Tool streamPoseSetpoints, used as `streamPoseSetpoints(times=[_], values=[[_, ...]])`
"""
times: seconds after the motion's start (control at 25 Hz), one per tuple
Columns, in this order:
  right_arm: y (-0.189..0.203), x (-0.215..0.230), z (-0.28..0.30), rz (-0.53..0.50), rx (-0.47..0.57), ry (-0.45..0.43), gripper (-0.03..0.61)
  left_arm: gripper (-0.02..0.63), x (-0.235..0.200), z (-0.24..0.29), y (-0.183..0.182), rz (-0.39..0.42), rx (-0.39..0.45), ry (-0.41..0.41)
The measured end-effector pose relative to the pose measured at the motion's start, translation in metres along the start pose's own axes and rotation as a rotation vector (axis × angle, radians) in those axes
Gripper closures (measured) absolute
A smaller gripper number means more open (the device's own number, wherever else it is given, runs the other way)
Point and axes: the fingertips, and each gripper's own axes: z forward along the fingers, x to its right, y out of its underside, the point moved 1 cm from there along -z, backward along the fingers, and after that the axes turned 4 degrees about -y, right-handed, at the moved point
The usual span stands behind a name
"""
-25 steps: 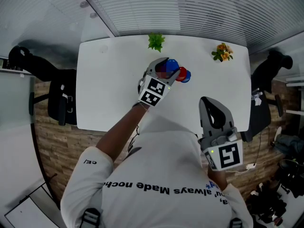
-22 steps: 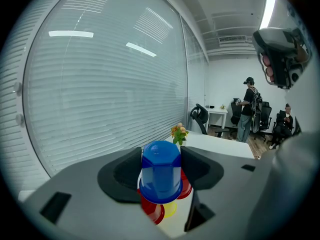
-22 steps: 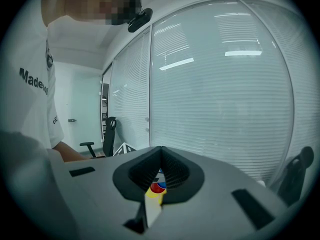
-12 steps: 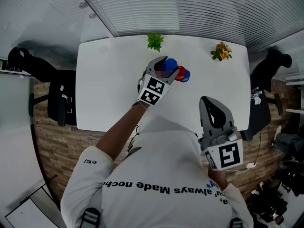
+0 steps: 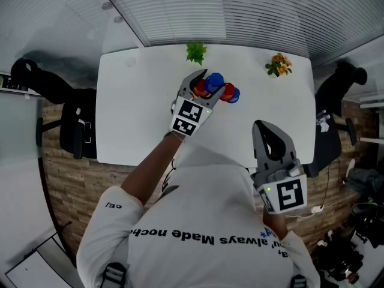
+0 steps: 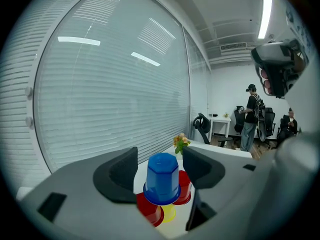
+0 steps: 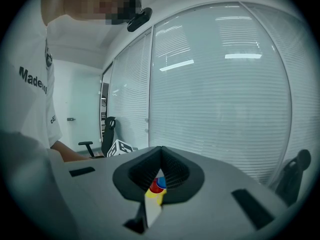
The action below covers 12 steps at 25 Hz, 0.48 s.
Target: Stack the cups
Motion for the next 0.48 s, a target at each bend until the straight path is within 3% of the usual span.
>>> streamPoseSetpoints(times=[0.4,0.48], values=[[0.000,-0.007,-0.013,-0.018,0.010,0.010,0.571,0.334,-0.002,-0.069,-0.020,-0.078,0.069,-0.068],[0.001,-0.010,-0.014,-0.020,0.012,0.008,0.571,0.360,0.000,-0.086,-0.025,-0.085,0.083,-0.077]])
